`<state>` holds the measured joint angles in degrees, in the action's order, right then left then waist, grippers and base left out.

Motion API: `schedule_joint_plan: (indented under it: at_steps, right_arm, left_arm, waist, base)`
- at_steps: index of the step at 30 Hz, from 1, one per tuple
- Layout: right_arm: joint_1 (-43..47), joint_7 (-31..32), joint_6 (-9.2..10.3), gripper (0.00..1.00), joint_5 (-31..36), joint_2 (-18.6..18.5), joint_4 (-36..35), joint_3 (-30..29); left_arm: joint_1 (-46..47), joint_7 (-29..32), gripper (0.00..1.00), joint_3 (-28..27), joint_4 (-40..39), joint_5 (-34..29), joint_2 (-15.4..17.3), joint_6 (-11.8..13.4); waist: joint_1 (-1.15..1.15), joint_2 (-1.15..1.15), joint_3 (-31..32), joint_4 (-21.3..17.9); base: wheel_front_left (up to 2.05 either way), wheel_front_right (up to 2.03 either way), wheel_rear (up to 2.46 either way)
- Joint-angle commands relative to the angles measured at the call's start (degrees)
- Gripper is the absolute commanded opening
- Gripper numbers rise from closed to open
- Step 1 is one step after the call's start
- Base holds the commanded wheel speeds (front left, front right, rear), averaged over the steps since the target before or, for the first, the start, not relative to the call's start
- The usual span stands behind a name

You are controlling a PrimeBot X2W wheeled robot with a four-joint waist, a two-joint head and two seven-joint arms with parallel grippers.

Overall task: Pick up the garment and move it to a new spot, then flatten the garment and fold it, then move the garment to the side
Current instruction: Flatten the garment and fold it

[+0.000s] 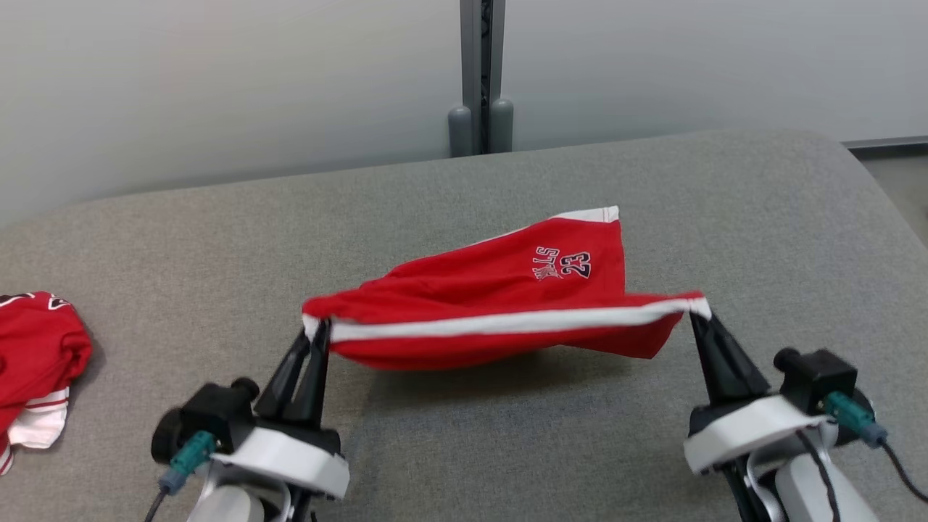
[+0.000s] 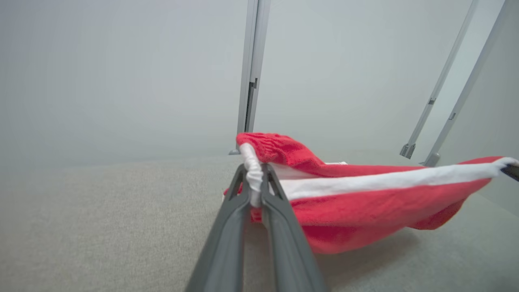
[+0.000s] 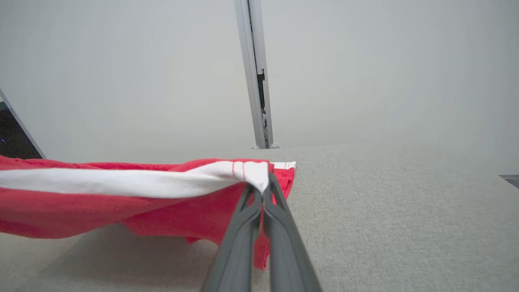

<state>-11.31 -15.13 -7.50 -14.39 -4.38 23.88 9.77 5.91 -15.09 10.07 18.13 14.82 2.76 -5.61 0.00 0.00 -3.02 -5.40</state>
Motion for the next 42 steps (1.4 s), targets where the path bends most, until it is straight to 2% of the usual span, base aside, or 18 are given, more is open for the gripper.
schedule_joint_plan:
  at_steps: [1,6,12,17,21,25,29,32,34,37,42]
  right_arm:
    - [-1.7,0.0,0.02,0.0,-0.3,-0.6,-1.5,-0.2]
    - [-8.9,0.0,0.02,0.0,-1.5,-1.9,-6.9,-1.6]
    - [-19.1,0.0,0.02,0.0,-2.5,-4.6,-8.9,-2.3]
    - [-26.3,0.0,0.02,0.0,-1.6,-7.1,-7.1,-1.2]
    - [-31.9,0.0,0.03,0.0,0.0,-8.5,-3.8,0.5]
    - [-42.7,0.0,0.03,0.0,2.2,-9.4,2.3,1.3]
    - [-52.9,0.0,0.17,0.0,4.3,-8.7,5.8,-2.9]
    - [-58.5,0.0,0.2,0.0,6.9,-8.3,5.4,-6.8]
    - [-59.8,0.0,0.22,0.0,7.8,-7.6,5.2,-8.5]
    - [-58.5,0.0,0.24,0.0,8.2,-6.8,5.0,-9.1]
    - [-49.6,0.0,0.22,0.0,7.2,-6.6,6.3,-4.2]
  left_arm:
    - [2.0,-0.1,0.0,-0.9,-1.8,-0.9,0.2,-0.5]
    - [10.2,-0.1,0.0,-1.9,-4.0,-3.9,2.1,-1.5]
    - [24.5,-0.1,0.0,-0.4,1.3,-3.6,7.1,-1.7]
    - [34.4,1.1,0.0,0.2,6.0,-2.6,9.2,-1.7]
    - [39.9,2.1,0.0,1.9,10.6,-3.1,9.9,-1.7]
    - [49.4,1.4,0.0,3.4,16.8,-4.9,9.9,-1.0]
    - [58.0,0.2,0.0,3.2,20.5,-6.9,9.8,0.8]
    - [63.2,-0.1,0.0,1.3,19.5,-6.3,9.1,1.9]
    - [63.5,0.0,0.0,-0.1,18.8,-6.3,8.9,2.4]
    - [61.6,0.0,0.0,0.0,20.0,-6.4,8.3,1.8]
    - [54.4,0.0,0.0,-0.2,24.9,-5.5,5.9,1.0]
  waist:
    - [0.0,0.0,1.7,0.4]
    - [0.0,0.0,4.5,1.4]
    - [0.0,0.0,5.8,2.4]
    - [0.0,0.0,4.0,3.3]
    - [0.0,0.0,0.0,4.2]
    - [0.0,0.0,-8.4,4.9]
    - [0.0,0.0,-13.7,4.8]
    - [0.0,0.0,-16.0,4.8]
    - [0.0,0.0,-16.8,4.7]
    - [0.0,0.0,-17.1,4.4]
    - [0.0,0.0,-18.3,3.4]
  base:
    - [0.0,0.0,0.0]
    - [0.0,0.0,0.0]
    - [0.0,0.0,0.0]
    - [0.0,0.0,0.0]
    - [0.0,0.0,0.0]
    - [0.0,0.0,0.0]
    - [0.0,0.0,0.0]
    - [0.0,0.0,0.0]
    - [0.0,0.0,0.0]
    - [0.0,0.0,0.0]
    - [0.0,0.0,0.0]
